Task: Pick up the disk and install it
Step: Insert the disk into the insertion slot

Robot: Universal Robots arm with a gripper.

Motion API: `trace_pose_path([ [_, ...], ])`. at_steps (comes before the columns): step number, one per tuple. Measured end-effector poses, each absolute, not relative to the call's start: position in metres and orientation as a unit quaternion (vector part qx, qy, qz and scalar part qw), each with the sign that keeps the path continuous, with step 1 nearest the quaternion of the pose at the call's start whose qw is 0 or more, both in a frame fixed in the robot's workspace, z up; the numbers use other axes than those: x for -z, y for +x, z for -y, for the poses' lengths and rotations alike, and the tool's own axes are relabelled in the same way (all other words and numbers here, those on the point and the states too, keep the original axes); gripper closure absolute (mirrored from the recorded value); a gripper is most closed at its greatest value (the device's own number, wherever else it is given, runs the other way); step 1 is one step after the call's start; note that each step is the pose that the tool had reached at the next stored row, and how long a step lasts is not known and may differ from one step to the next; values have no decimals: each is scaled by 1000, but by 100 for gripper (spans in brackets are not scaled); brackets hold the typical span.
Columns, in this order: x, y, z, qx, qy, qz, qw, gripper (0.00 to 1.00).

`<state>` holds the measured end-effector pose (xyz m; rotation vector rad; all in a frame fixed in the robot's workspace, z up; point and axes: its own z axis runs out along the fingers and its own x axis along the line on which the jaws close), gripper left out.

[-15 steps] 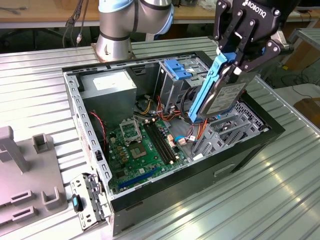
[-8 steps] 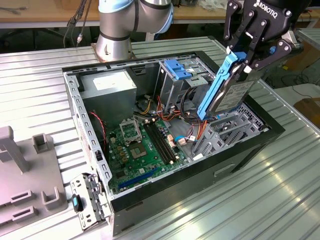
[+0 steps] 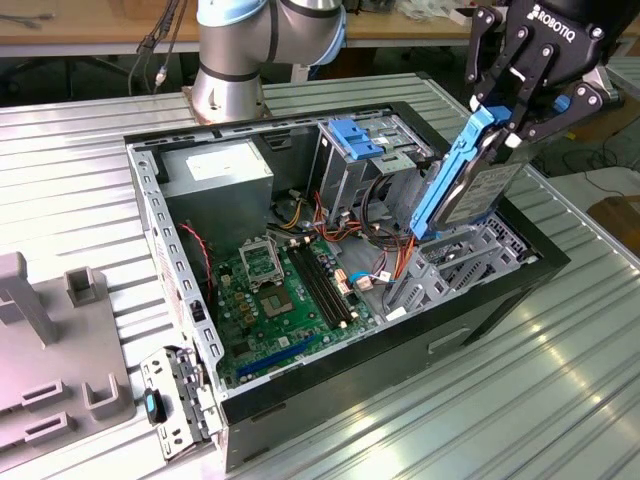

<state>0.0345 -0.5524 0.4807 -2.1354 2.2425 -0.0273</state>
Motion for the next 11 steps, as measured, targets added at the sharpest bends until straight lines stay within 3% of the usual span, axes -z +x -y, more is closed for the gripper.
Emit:
trace_pose_path([
  [11, -472, 51, 560, 9, -689, -724, 22, 63],
])
